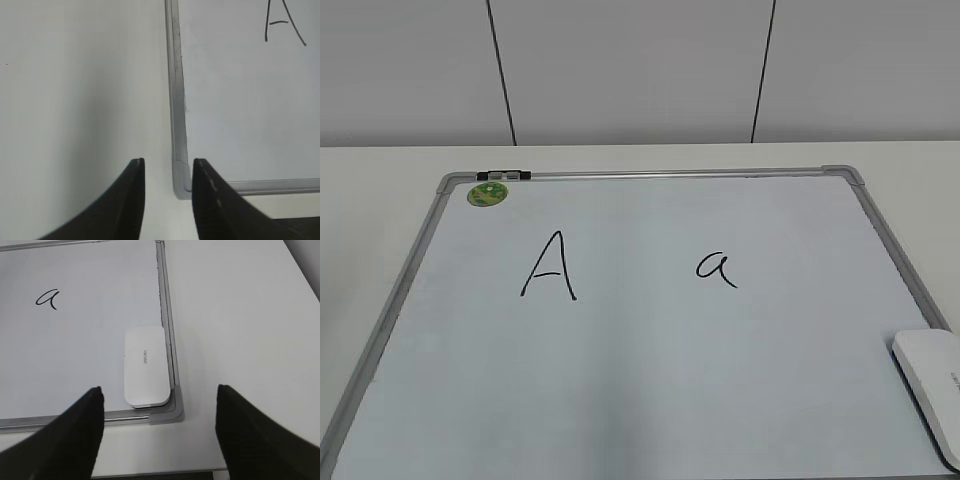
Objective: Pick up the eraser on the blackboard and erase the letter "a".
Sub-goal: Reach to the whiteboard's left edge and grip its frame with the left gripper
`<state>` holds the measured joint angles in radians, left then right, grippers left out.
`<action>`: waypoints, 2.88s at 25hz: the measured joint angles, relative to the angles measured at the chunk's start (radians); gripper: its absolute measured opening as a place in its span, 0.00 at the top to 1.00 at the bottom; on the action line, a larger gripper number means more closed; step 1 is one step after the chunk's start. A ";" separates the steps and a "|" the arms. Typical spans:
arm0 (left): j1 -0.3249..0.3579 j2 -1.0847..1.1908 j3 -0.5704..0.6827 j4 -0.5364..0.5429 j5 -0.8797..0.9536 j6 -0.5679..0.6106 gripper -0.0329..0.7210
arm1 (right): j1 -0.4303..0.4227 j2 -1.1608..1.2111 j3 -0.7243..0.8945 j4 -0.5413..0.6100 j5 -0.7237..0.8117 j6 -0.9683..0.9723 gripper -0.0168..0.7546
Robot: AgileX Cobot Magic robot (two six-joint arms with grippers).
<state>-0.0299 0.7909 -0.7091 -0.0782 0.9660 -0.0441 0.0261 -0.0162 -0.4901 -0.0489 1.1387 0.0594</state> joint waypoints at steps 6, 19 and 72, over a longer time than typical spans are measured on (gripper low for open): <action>0.000 0.300 -0.175 -0.004 -0.008 0.000 0.64 | 0.000 0.000 0.000 0.000 0.000 0.000 0.31; 0.000 0.711 -0.393 -0.051 0.011 0.000 0.64 | 0.000 0.000 0.000 0.000 0.000 0.000 0.31; -0.044 1.347 -0.753 -0.042 -0.006 0.044 0.64 | 0.000 0.000 0.000 0.012 0.000 0.000 0.30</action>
<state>-0.0738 2.1384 -1.4618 -0.1198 0.9596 0.0000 0.0261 -0.0162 -0.4901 -0.0371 1.1387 0.0594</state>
